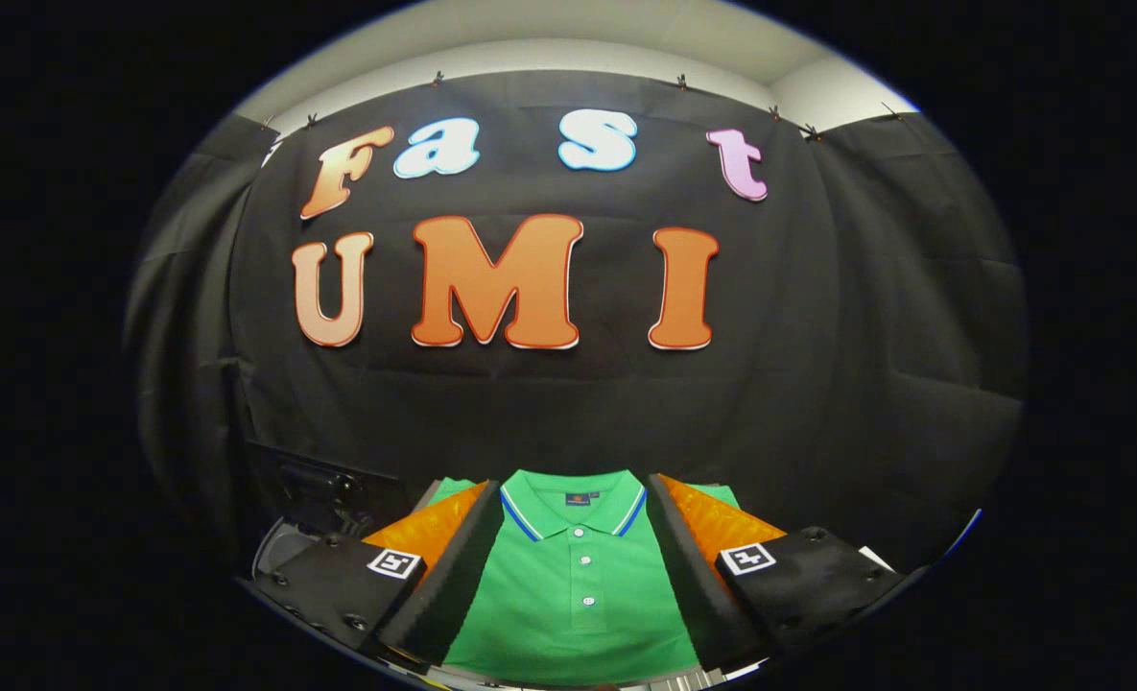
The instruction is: Put the clothes into the washing machine and then close the washing machine lid.
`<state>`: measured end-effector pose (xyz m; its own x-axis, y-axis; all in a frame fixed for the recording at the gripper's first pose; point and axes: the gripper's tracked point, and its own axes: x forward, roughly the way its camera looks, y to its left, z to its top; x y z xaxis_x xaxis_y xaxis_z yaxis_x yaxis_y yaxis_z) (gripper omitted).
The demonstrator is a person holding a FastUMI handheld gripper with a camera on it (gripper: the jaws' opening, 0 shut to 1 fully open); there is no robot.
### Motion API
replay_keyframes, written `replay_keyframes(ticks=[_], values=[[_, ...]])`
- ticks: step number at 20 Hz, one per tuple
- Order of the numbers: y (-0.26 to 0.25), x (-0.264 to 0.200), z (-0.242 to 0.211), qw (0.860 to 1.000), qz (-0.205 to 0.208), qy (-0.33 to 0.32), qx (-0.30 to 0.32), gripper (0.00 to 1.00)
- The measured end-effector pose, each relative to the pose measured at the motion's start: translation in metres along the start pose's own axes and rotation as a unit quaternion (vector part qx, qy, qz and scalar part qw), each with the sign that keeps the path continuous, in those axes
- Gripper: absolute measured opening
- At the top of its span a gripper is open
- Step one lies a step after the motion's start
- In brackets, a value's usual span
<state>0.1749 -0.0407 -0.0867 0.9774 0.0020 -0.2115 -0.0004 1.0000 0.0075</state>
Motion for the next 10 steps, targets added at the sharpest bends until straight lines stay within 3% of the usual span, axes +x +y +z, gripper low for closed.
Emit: replay_keyframes(ticks=[10], values=[[-0.011, 0.061, -0.069, 0.992, -0.002, 0.125, 0.017, 0.98]])
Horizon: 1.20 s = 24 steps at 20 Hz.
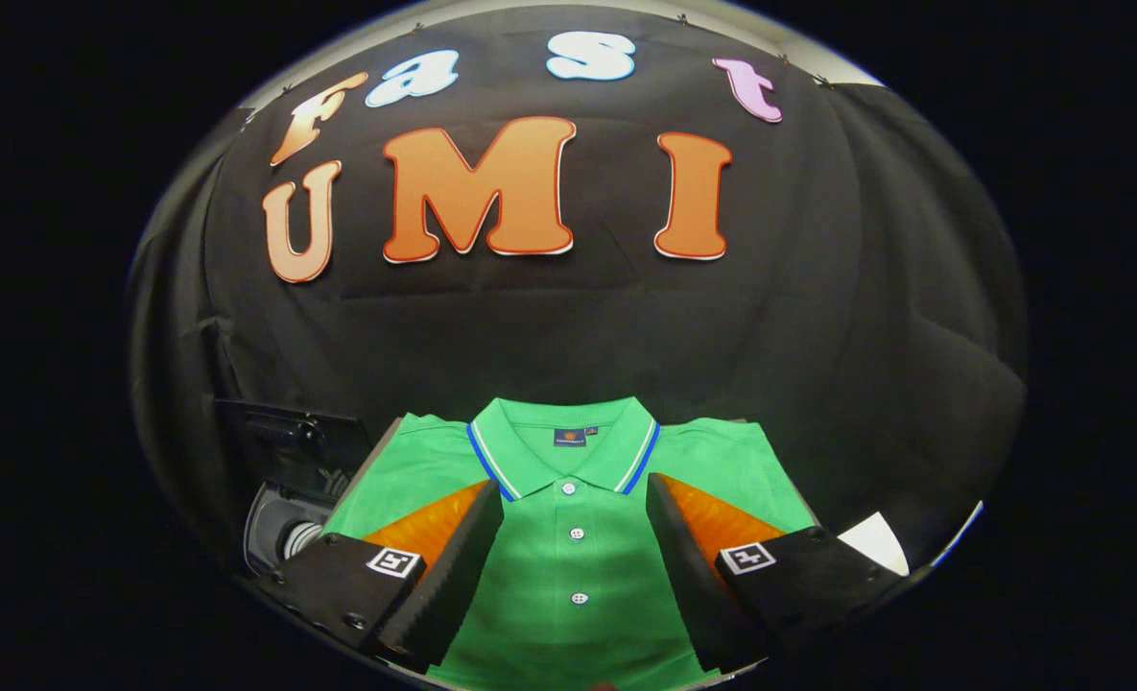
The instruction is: Put the clothes into the washing machine and then close the washing machine lid.
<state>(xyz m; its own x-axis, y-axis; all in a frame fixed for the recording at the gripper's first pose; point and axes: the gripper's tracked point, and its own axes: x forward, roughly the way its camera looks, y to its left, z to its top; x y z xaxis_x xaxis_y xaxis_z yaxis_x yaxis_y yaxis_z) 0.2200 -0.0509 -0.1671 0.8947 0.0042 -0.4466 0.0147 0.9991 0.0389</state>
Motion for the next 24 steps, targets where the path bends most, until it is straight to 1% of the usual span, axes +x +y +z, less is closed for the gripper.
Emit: replay_keyframes(ticks=[3, 5, 8, 14, 16, 18, 21, 24], values=[[-0.005, 0.014, -0.014, 0.999, -0.006, 0.035, 0.007, 0.98], [-0.003, 0.019, -0.019, 0.999, -0.004, 0.048, 0.011, 0.98], [-0.006, 0.023, -0.028, 0.997, -0.008, 0.073, 0.005, 0.98], [-0.004, 0.026, -0.046, 0.992, -0.006, 0.125, 0.024, 0.98], [-0.003, 0.028, -0.048, 0.988, -0.007, 0.147, 0.039, 0.98], [-0.002, 0.028, -0.049, 0.983, -0.004, 0.179, 0.027, 0.98], [-0.001, 0.029, -0.049, 0.976, -0.006, 0.218, 0.028, 1.00], [-0.001, 0.031, -0.049, 0.970, -0.005, 0.241, 0.028, 0.99]])
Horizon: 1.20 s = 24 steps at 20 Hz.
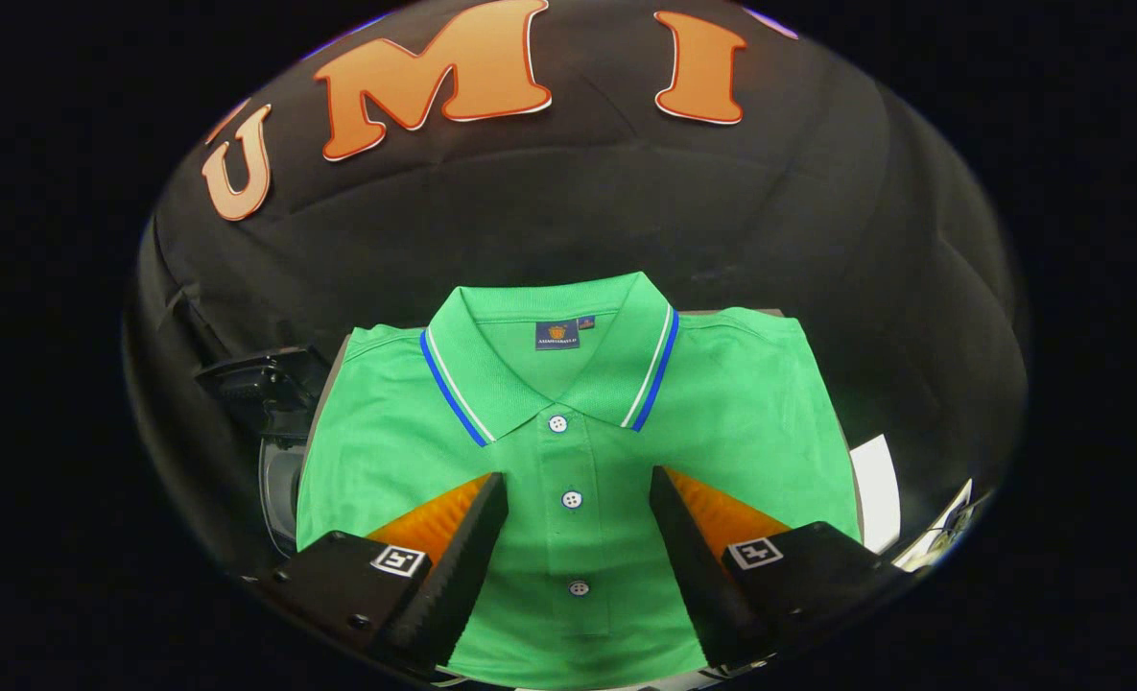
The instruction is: Put the clothes into the washing machine and then close the washing machine lid.
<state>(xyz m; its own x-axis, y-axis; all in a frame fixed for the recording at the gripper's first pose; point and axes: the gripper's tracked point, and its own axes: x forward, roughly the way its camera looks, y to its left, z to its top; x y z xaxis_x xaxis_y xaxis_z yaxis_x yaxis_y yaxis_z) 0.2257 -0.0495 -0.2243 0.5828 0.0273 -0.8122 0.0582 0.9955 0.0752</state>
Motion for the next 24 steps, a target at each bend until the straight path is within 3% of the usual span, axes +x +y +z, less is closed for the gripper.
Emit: replay_keyframes(ticks=[5, 11, 24], values=[[0.006, 0.000, -0.001, 0.999, 0.003, 0.040, -0.008, 0.86], [0.007, -0.001, -0.003, 0.998, 0.006, 0.062, -0.019, 0.57], [0.008, 0.001, -0.003, 0.995, 0.006, 0.089, -0.033, 0.56]])
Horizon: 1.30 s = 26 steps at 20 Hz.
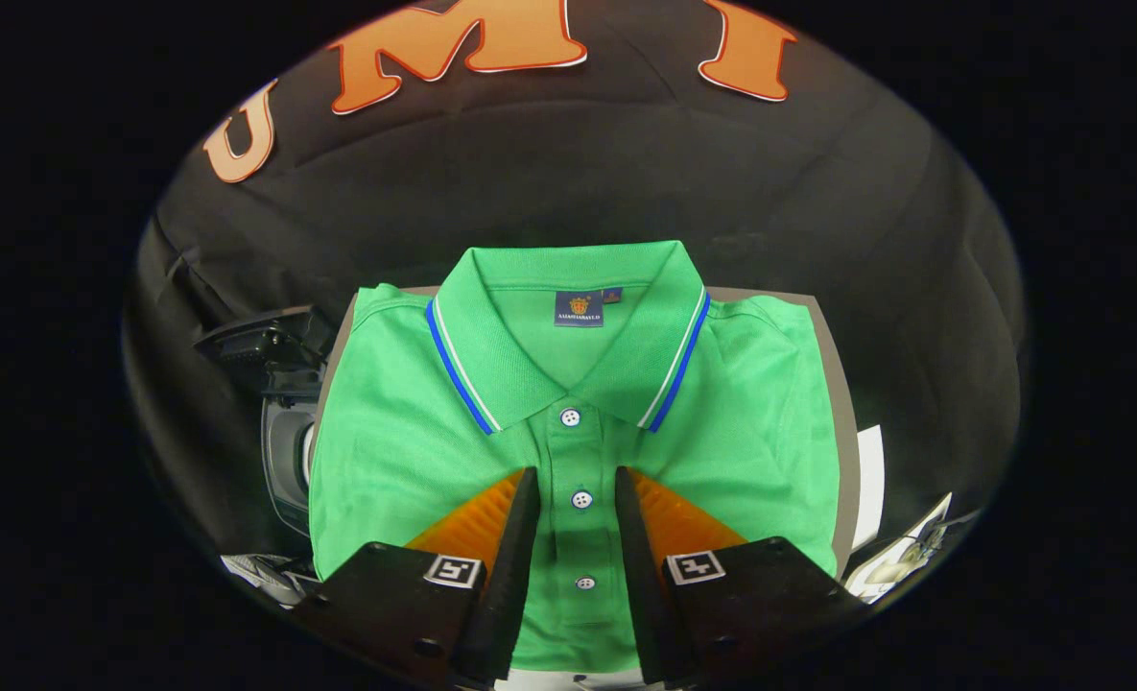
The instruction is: Put the clothes into the washing machine and then close the washing machine lid.
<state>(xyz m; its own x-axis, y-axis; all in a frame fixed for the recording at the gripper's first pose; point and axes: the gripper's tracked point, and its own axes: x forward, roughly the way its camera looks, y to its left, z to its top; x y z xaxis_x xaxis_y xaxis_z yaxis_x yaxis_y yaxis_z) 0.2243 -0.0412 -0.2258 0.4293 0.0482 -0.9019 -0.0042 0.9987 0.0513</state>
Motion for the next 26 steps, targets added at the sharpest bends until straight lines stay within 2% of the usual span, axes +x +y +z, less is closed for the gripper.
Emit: replay_keyframes(ticks=[4, 5, 11, 15, 16, 18, 22, 26], values=[[0.002, 0.000, 0.002, 1.000, 0.001, -0.006, 0.000, 0.56], [0.000, 0.000, 0.002, 1.000, 0.001, -0.007, -0.009, 0.21], [0.001, 0.002, 0.001, 1.000, -0.004, -0.004, -0.011, 0.21], [0.000, -0.003, 0.006, 0.999, -0.006, -0.032, -0.008, 0.21], [0.001, 0.002, 0.004, 0.999, -0.001, -0.036, -0.008, 0.09], [-0.001, -0.001, 0.003, 0.999, 0.000, -0.048, -0.005, 0.09], [0.000, -0.002, 0.006, 0.997, 0.016, -0.079, 0.005, 0.09], [-0.001, -0.014, 0.009, 0.988, 0.051, -0.138, 0.037, 0.08]])
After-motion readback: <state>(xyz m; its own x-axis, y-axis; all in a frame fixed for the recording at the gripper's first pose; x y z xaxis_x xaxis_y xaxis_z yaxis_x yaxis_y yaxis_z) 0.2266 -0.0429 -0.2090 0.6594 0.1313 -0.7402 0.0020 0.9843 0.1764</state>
